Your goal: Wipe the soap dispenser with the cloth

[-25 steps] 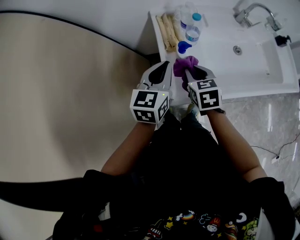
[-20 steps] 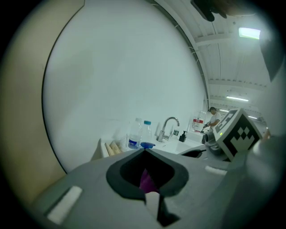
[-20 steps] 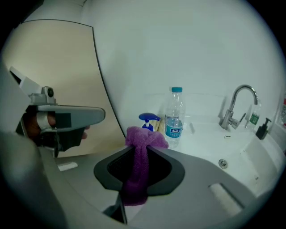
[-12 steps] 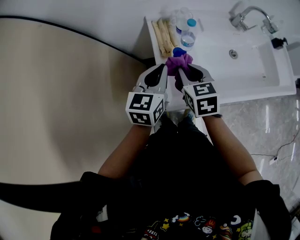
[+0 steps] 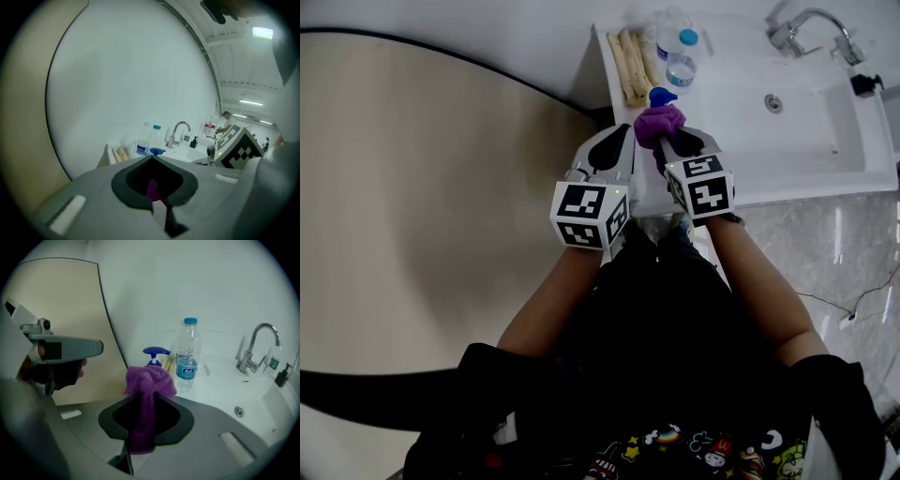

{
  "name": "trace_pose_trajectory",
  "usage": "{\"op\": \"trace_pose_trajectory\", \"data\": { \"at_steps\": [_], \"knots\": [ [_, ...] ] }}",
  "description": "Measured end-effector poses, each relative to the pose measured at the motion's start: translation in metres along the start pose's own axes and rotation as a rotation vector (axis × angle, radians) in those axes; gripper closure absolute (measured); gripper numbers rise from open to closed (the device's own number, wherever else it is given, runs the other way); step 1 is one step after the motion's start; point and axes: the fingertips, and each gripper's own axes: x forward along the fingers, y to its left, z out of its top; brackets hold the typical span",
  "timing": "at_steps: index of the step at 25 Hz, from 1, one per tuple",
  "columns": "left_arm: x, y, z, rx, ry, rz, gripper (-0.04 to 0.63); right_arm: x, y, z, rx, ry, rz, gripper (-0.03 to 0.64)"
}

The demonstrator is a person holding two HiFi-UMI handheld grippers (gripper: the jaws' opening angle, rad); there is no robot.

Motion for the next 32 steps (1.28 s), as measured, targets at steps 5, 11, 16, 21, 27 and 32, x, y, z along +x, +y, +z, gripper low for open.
{"op": "trace_pose_trajectory", "data": {
  "at_steps": [5, 11, 16, 21, 27, 32],
  "knots": [
    [0.000, 0.001, -0.003, -0.013, 0.004, 0.007, 0.595, 0.005, 0.000, -0.016, -0.015, 0.049, 0.011, 0.520],
    [0.003, 0.001, -0.005, -0.020, 0.002, 0.009, 0.595, 0.019, 0.003, -0.042, -0.013, 0.137, 0.041, 0.520],
    [0.002, 0.004, -0.008, -0.034, 0.009, 0.010, 0.595, 0.031, 0.003, -0.065, -0.008, 0.211, 0.051, 0.521],
    [0.001, 0.009, -0.012, -0.046, 0.025, 0.014, 0.595, 0.043, 0.002, -0.075, -0.015, 0.255, 0.057, 0.521],
    [0.007, 0.007, -0.017, -0.041, 0.040, 0.007, 0.595, 0.038, 0.002, -0.070, -0.015, 0.244, 0.088, 0.520],
    [0.016, -0.004, -0.008, -0.022, 0.041, 0.005, 0.595, 0.003, -0.011, -0.047, -0.003, 0.166, 0.101, 0.520]
  ]
}}
